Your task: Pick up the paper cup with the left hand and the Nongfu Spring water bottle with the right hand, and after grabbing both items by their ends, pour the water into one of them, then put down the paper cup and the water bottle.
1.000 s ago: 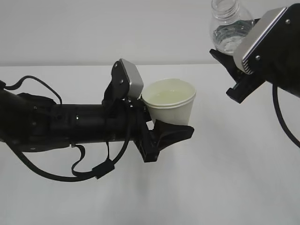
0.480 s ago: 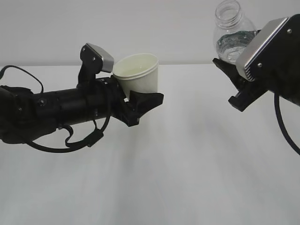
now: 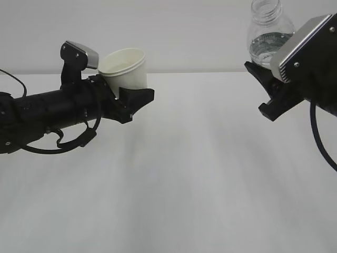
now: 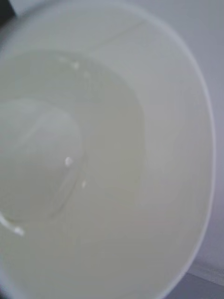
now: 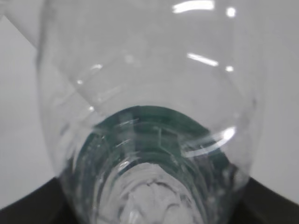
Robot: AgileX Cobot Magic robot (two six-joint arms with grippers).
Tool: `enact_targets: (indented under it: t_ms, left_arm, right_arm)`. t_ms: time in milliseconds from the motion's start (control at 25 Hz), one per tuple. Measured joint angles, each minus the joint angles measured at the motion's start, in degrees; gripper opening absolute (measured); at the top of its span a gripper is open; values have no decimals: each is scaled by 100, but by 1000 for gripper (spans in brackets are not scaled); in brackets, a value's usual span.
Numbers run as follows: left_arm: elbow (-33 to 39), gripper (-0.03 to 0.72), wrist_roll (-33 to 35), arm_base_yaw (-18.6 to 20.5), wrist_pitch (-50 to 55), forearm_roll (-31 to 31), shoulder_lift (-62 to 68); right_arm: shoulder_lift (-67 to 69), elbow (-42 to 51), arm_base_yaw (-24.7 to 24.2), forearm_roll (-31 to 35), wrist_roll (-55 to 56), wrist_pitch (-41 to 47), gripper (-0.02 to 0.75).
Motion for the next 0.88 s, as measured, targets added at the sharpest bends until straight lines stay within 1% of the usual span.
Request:
enact_targets:
  t_ms: [240,720,880]
  left_arm:
    - [0,441,142,262,4,-4,0]
    - [0,441,442,743,220,-14,0]
    - [0,441,507,952,383,-14,0]
  right_arm:
    - [0,0,0,270,0,0,467]
    - [0,0,0,1194,269,0,468]
    - [0,0,0,1328,290,0,468]
